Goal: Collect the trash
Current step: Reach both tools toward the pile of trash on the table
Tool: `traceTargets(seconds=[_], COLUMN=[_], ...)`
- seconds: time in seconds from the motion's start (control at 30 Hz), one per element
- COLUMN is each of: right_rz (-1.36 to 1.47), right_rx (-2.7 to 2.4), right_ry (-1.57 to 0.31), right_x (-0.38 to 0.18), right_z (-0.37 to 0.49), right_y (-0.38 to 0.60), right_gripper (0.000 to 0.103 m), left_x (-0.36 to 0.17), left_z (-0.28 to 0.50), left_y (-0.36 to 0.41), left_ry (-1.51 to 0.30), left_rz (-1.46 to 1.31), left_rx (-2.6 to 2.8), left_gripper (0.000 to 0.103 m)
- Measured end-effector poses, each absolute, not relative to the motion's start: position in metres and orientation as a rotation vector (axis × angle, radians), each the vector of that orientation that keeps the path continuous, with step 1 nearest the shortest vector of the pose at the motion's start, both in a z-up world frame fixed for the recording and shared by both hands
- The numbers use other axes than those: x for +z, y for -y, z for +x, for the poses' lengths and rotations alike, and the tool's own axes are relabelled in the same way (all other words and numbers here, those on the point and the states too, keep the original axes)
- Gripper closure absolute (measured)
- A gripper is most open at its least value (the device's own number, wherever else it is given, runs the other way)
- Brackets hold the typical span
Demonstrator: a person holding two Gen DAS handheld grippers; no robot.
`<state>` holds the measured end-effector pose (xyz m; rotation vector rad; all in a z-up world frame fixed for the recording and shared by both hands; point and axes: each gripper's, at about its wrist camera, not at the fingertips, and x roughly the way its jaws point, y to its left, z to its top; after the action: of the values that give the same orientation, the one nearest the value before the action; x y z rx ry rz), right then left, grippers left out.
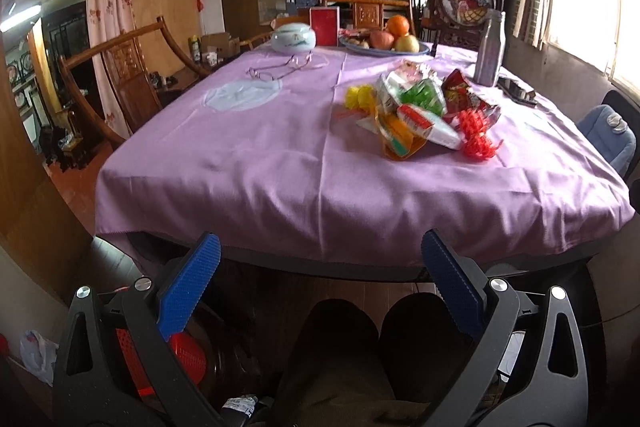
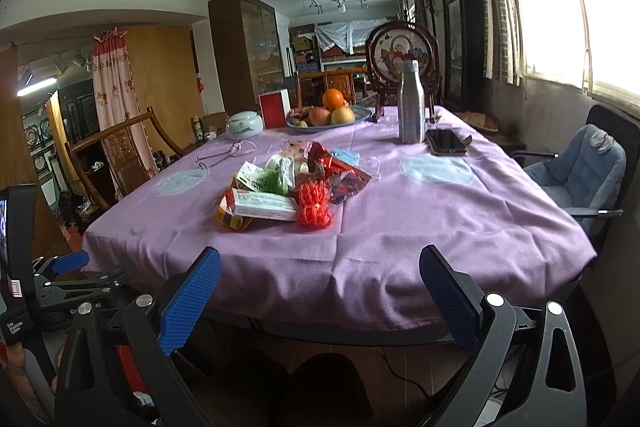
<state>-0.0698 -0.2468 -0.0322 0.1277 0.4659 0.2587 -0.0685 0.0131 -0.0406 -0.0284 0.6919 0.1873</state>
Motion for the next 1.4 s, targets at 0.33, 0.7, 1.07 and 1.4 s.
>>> traceTargets(seconds=[0.33,0.7,1.07,1.4], right_rz=[0.218,0.252,0.289,0.310], right_rx=[0.259,0.262,0.300,0.305], right_ry=[-0.525,-0.612,-0.622,-0.601], right_x=[-0.070,-0.099,-0.109,-0.105], right_z=[-0.012,0.022,0.043,0.056], right_y=[0.261,0.283,0.290,0.293], right_gripper=[0.006,0.006,0.006,0.006], left_x=[-0.055,-0.041,-0.068,-0.074], left_z=[0.000,0.076,0.132,0.128], left_y=[-0.035,0.055,0.078,0.086], left_ry=[-0.813,-0.668,-0.759,-0.820], left_rz=[-0.148,0.254,0.345,0.254], left_rx=[0.081,-0.072,-0.195,-0.273], left_gripper=[0.006,0.006,0.013,0.036])
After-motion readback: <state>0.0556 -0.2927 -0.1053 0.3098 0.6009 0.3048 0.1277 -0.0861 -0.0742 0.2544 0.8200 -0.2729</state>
